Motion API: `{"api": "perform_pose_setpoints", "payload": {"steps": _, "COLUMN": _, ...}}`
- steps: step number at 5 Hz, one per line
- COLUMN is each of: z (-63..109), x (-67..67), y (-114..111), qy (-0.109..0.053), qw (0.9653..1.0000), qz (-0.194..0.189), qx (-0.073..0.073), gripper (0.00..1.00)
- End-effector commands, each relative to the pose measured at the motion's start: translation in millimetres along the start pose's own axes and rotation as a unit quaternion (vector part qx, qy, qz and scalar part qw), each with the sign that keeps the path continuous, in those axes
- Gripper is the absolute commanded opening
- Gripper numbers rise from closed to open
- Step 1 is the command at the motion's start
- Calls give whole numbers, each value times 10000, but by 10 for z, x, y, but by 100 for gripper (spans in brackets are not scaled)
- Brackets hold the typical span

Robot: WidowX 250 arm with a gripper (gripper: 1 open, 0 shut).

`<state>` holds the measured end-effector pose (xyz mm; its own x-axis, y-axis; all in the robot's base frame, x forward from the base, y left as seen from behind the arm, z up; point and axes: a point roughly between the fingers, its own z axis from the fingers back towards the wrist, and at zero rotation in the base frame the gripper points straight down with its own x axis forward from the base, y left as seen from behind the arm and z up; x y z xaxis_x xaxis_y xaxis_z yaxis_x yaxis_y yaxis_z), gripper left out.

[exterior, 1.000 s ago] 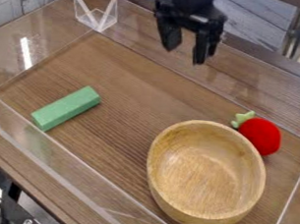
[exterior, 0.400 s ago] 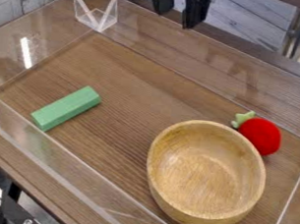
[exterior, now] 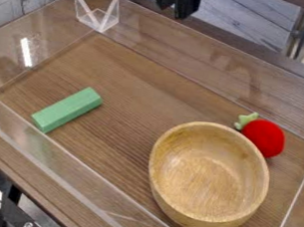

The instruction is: Move the red fruit to the right

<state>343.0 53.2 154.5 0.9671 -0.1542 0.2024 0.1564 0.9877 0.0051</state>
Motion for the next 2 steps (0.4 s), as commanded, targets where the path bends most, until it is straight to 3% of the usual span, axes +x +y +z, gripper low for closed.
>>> {"api": "perform_pose_setpoints", "payload": {"steps": 1, "z": 142, "x": 5, "y": 116, "qy": -163, "qw": 9997, "qz": -42, "qx": 187, "gripper": 100}}
{"api": "perform_pose_setpoints", "payload": {"steps": 2, "z": 80, "x": 12, "y": 174, "qy": -113, "qw": 9996, "qz": -118, "qx": 229, "gripper": 100}}
